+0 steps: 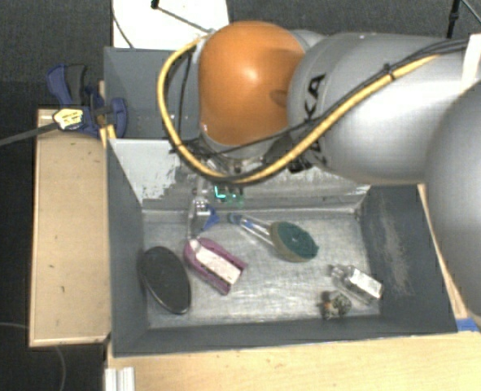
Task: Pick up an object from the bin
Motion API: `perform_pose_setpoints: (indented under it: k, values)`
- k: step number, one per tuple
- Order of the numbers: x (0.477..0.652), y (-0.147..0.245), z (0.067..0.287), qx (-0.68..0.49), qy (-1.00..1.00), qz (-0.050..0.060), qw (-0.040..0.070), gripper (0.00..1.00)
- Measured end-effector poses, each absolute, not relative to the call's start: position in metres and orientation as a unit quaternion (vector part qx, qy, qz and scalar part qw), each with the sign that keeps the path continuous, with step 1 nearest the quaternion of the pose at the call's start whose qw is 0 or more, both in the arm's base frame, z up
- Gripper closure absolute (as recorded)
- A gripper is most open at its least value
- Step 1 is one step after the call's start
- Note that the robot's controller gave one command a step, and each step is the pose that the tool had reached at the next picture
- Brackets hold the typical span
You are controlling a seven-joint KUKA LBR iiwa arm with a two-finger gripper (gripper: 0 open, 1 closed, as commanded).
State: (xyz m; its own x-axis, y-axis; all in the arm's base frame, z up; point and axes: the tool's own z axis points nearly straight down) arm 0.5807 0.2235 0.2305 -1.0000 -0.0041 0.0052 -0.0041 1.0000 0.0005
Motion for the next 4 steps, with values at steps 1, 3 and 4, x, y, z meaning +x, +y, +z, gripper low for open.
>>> perform_pose_setpoints:
  k: [1, 3, 4]
  values:
    - [0.535, 0.147, 0.071, -0.151, -0.989, -0.003, -0.002, 0.0]
    - [0.506, 0.167, 0.106, -0.443, -0.896, -0.001, -0.001, 0.0]
    - [0.509, 0.148, 0.071, -0.507, -0.862, -0.001, -0.001, 0.0]
